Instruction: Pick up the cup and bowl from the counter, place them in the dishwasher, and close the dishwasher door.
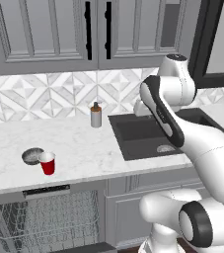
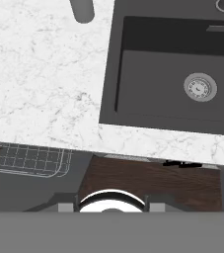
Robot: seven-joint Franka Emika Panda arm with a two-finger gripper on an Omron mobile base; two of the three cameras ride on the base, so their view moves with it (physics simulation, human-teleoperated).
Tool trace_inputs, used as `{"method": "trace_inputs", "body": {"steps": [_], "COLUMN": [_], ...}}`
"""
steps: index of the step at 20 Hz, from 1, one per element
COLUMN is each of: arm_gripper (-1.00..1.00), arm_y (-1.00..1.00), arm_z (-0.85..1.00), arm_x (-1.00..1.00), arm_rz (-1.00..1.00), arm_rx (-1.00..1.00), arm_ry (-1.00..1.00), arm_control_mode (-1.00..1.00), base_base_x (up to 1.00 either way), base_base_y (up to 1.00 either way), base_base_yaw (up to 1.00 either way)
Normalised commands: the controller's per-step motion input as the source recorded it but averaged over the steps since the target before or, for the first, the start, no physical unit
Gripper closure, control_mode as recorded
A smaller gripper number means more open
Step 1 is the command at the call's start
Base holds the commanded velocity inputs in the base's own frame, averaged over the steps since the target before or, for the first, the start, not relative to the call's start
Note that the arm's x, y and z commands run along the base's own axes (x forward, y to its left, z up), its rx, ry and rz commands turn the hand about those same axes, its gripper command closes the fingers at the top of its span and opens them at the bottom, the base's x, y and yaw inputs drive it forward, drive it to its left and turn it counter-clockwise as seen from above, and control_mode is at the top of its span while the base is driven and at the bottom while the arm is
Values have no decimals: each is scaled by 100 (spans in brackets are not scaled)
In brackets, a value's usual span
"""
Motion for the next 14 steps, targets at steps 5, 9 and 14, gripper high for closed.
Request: {"method": "trace_inputs", "body": {"steps": [5, 9, 14], "arm_gripper": [-100, -100, -100], "arm_y": [0, 0, 0], "arm_z": [0, 0, 0], "arm_x": [0, 0, 0], "arm_rz": [0, 0, 0], "arm_rx": [0, 0, 0], "arm_ry": [0, 0, 0], "arm_control_mode": [100, 100, 100], "base_base_x": [0, 0, 0], "base_base_y": [0, 0, -8], "base_base_yaw": [1, 34, 61]}}
